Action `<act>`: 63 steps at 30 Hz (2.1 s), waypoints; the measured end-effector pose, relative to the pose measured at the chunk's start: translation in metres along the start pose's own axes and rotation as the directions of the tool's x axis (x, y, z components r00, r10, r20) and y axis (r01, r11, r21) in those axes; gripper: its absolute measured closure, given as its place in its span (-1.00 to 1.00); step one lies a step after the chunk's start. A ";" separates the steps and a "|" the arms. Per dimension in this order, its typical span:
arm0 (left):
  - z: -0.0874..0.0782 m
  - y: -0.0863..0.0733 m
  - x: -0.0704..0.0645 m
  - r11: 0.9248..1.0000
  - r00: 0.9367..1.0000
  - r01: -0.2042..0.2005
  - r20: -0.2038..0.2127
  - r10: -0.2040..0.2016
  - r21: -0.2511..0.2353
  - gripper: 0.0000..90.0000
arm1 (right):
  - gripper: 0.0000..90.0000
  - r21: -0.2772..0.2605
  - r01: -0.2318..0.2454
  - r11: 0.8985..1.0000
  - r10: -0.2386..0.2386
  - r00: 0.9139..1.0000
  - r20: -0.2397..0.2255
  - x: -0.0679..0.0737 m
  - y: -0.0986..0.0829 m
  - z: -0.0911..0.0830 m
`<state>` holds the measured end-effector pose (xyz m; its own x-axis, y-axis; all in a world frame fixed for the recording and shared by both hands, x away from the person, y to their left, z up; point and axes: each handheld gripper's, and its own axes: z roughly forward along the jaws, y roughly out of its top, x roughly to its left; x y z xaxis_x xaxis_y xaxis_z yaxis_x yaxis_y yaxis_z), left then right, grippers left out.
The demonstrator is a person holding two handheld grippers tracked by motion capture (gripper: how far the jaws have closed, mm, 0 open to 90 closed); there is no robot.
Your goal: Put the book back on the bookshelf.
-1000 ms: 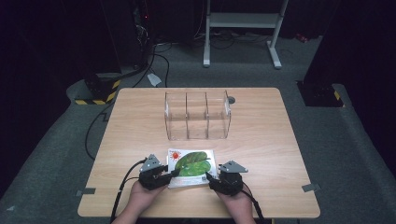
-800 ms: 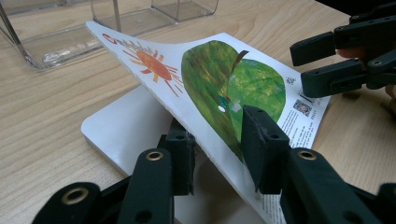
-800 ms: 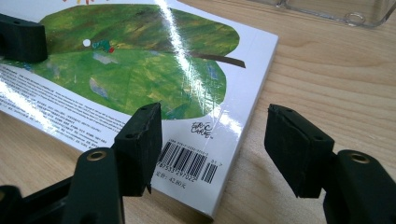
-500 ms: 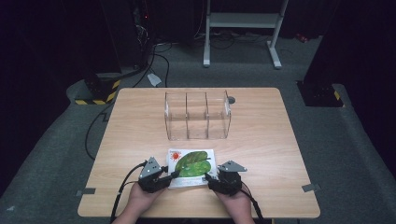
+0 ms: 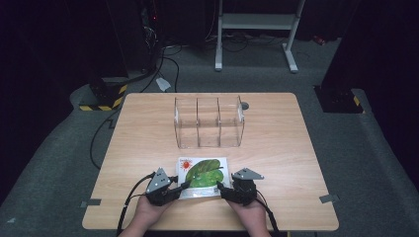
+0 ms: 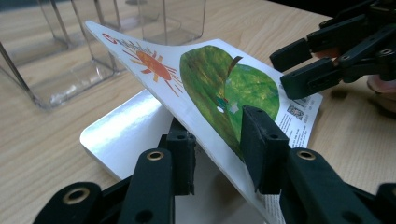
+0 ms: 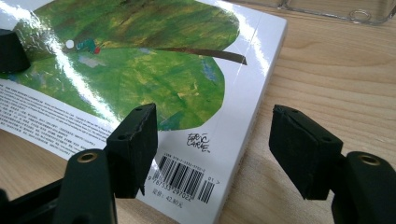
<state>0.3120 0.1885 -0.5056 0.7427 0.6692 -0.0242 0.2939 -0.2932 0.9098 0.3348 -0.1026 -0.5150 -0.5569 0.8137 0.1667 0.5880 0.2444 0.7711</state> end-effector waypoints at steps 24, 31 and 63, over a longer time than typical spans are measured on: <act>-0.009 -0.001 -0.008 0.995 0.996 -0.083 0.012 0.083 -0.052 0.50 | -0.50 0.032 -0.110 0.993 0.113 0.983 -0.142 -0.011 0.007 0.009; -0.009 -0.001 -0.008 0.995 0.996 -0.087 0.015 0.087 -0.054 0.50 | -0.51 0.030 -0.124 0.992 0.127 0.978 -0.167 -0.015 0.009 0.013; -0.004 -0.001 -0.004 0.999 0.999 0.014 -0.049 -0.016 -0.036 0.55 | -0.02 -0.156 -0.047 0.987 0.035 0.996 -0.080 -0.009 0.008 -0.015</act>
<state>0.3065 0.1887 -0.5051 0.7075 0.7065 -0.0186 0.2825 -0.2586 0.9238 0.3361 -0.1161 -0.5008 -0.5815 0.7767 0.2423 0.5147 0.1206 0.8488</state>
